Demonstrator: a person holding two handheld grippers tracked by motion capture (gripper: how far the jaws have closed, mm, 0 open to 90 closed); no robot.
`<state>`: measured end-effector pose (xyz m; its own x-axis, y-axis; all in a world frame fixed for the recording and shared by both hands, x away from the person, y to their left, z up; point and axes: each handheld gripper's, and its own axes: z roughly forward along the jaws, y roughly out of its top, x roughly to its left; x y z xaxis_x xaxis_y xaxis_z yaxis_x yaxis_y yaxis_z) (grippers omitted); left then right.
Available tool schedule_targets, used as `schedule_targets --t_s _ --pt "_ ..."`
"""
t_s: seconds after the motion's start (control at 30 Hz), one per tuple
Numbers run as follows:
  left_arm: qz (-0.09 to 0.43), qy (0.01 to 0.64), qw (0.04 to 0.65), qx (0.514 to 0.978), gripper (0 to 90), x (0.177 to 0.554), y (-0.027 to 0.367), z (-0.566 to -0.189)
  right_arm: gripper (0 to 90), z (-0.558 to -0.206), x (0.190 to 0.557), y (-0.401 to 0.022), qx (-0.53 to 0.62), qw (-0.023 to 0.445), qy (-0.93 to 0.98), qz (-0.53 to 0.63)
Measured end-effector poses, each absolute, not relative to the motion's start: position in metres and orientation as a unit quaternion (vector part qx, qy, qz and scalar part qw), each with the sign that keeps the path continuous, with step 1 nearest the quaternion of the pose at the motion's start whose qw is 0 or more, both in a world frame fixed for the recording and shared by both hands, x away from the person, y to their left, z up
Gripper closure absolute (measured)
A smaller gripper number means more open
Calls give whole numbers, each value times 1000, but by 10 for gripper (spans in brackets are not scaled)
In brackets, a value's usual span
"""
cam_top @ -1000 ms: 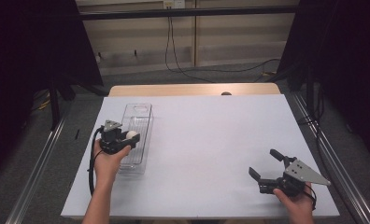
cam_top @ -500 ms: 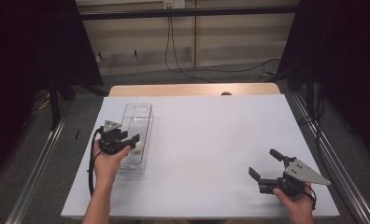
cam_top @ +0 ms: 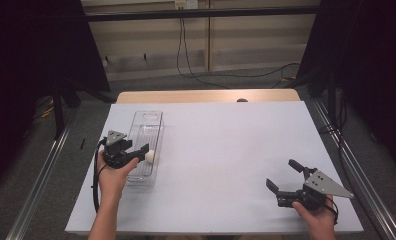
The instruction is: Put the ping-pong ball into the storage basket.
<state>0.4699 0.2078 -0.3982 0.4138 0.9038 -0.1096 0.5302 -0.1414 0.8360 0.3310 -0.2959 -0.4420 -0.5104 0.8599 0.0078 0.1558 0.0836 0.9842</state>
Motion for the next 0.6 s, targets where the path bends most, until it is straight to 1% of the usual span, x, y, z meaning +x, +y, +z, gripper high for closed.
schedule_targets --t_s 0.3,0.47,0.6 --pt "219 497 452 707 182 461 212 -401 8 -441 331 -294 382 316 662 561" --pt "226 488 464 704 133 455 216 -400 8 -442 332 -296 382 316 665 560" --pt "221 486 471 702 107 450 219 -402 8 -442 331 -295 382 316 662 562"
